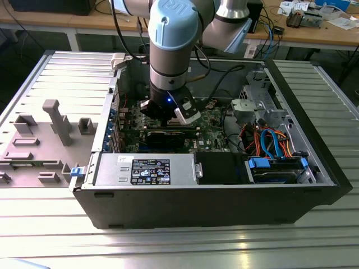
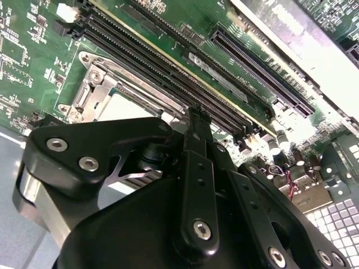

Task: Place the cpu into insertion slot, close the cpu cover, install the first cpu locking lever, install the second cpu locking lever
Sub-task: 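Install the second cpu locking lever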

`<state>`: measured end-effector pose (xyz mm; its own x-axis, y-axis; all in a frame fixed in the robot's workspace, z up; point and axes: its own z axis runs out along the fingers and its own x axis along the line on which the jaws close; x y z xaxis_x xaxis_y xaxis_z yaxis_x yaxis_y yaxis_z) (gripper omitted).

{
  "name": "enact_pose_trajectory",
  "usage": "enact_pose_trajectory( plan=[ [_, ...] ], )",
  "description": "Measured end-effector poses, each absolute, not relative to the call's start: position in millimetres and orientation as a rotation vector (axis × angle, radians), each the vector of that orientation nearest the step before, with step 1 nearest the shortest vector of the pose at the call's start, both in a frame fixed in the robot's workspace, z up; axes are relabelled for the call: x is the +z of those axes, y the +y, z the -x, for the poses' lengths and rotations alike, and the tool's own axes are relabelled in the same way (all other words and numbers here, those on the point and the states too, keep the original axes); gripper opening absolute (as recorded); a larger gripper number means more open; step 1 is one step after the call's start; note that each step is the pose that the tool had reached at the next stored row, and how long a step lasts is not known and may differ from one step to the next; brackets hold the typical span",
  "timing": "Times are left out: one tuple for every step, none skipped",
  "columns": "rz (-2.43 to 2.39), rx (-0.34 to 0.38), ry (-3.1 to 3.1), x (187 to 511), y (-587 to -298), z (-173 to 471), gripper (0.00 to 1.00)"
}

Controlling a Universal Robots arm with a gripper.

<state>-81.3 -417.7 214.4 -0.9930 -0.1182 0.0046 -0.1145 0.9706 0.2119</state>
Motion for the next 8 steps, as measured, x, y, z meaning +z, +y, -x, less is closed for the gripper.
enact_pose_trajectory(
  plan=[
    [-0.183, -0.333, -3.101, 214.4, -417.8, 81.7, 0.11],
    [-0.184, -0.335, -3.101, 214.4, -418.0, 81.9, 0.11],
    [-0.183, -0.338, -3.101, 214.3, -418.6, 82.0, 0.11],
    [-0.183, -0.339, -3.101, 214.3, -419.0, 82.1, 0.11],
    [-0.183, -0.34, -3.101, 214.3, -419.1, 82.1, 0.11],
    [-0.183, -0.342, -3.101, 214.2, -419.4, 82.0, 0.11],
    [-0.183, -0.343, -3.101, 214.0, -419.9, 82.1, 0.11],
    [-0.182, -0.344, -3.101, 214.0, -420.4, 82.1, 0.11]
  ],
)
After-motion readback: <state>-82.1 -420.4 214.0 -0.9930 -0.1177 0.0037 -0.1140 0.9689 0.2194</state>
